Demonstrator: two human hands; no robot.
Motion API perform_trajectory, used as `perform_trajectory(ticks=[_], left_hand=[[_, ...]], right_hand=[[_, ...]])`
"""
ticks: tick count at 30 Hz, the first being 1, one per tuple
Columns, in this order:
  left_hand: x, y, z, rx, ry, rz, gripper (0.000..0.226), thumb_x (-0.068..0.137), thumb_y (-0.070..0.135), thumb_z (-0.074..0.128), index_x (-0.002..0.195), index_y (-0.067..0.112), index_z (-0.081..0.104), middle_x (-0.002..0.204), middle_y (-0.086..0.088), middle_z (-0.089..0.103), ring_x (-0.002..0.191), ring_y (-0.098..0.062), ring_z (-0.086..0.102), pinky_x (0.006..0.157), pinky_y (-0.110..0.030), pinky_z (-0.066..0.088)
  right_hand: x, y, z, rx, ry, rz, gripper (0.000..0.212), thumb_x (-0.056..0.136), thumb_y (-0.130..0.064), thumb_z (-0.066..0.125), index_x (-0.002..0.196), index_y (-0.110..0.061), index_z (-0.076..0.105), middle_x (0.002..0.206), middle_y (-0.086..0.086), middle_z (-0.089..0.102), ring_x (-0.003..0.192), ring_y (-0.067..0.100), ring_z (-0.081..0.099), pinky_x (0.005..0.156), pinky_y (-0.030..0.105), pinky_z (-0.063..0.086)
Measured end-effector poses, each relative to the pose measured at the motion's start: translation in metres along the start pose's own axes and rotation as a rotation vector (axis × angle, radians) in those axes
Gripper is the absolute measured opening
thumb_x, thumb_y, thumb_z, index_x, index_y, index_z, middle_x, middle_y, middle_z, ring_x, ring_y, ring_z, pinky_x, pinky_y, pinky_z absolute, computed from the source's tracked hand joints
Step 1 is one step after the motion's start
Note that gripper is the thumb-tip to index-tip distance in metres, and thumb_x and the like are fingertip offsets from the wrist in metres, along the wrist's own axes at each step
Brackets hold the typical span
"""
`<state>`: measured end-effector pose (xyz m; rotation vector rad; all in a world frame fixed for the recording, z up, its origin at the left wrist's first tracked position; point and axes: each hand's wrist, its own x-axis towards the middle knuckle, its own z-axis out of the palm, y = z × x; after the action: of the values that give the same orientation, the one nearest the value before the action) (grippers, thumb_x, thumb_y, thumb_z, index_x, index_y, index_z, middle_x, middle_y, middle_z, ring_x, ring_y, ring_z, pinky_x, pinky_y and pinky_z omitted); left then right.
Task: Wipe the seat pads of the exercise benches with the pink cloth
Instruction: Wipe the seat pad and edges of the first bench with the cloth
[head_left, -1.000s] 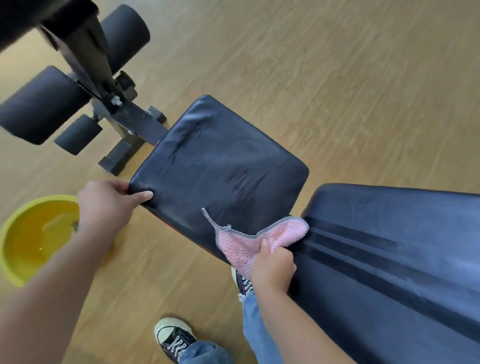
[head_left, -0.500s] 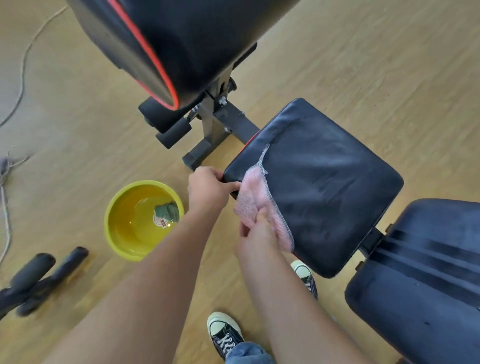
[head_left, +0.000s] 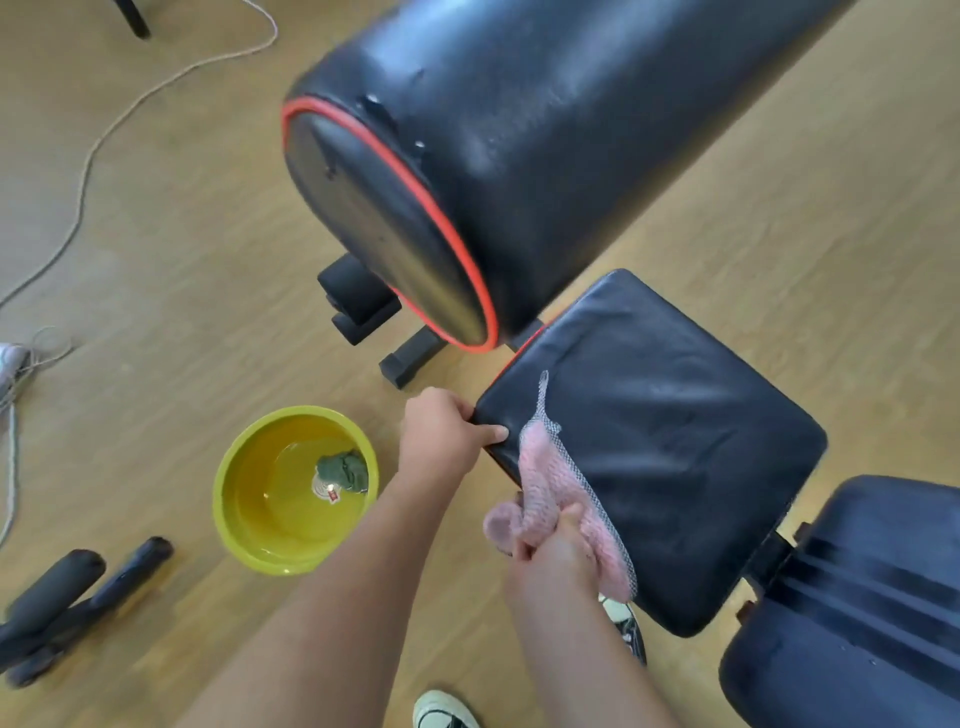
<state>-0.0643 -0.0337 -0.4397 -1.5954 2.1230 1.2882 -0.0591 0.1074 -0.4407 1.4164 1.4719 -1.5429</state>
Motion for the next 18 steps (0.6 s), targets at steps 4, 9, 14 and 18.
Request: perform_trajectory(ticks=[4, 9, 14, 18], left_hand=[[0.007, 0.009, -0.019, 0.261, -0.097, 0.113, 0.017, 0.077, 0.017, 0.064, 0.074, 0.001, 0.069, 0.066, -0.009, 0.060, 0.067, -0.031, 0.056, 0.057, -0.038, 0.047], [0.016, 0.009, -0.023, 0.343, -0.092, 0.127, 0.016, 0.079, 0.007, 0.057, 0.079, 0.001, 0.072, 0.070, -0.010, 0.066, 0.072, -0.030, 0.065, 0.063, -0.039, 0.056], [0.011, -0.001, -0.009, 0.216, -0.017, 0.125, 0.029, 0.082, 0.029, 0.077, 0.072, 0.003, 0.075, 0.072, -0.019, 0.072, 0.070, -0.037, 0.066, 0.065, -0.043, 0.060], [0.005, -0.005, -0.002, 0.130, 0.020, 0.097, 0.031, 0.086, 0.029, 0.074, 0.069, 0.003, 0.071, 0.067, -0.011, 0.068, 0.067, -0.033, 0.063, 0.059, -0.035, 0.053]], right_hand=[[-0.034, -0.012, 0.074, 0.058, -0.417, 0.122, 0.030, 0.082, -0.016, 0.067, 0.077, -0.044, 0.075, 0.073, -0.023, 0.069, 0.077, 0.002, 0.053, 0.078, 0.015, 0.039], [-0.046, -0.014, 0.071, 0.182, -0.168, 0.091, 0.017, 0.092, -0.023, 0.074, 0.104, -0.015, 0.065, 0.116, 0.009, 0.069, 0.106, 0.029, 0.068, 0.096, 0.042, 0.056], [-0.025, -0.034, -0.027, 0.259, 0.007, 0.088, 0.029, 0.093, -0.033, 0.071, 0.106, -0.009, 0.059, 0.105, 0.004, 0.064, 0.098, 0.024, 0.066, 0.103, 0.039, 0.049], [-0.013, -0.045, -0.049, 0.297, 0.187, 0.119, 0.037, 0.101, -0.031, 0.061, 0.076, -0.020, 0.037, 0.102, 0.002, 0.054, 0.079, 0.020, 0.054, 0.091, 0.018, 0.040]])
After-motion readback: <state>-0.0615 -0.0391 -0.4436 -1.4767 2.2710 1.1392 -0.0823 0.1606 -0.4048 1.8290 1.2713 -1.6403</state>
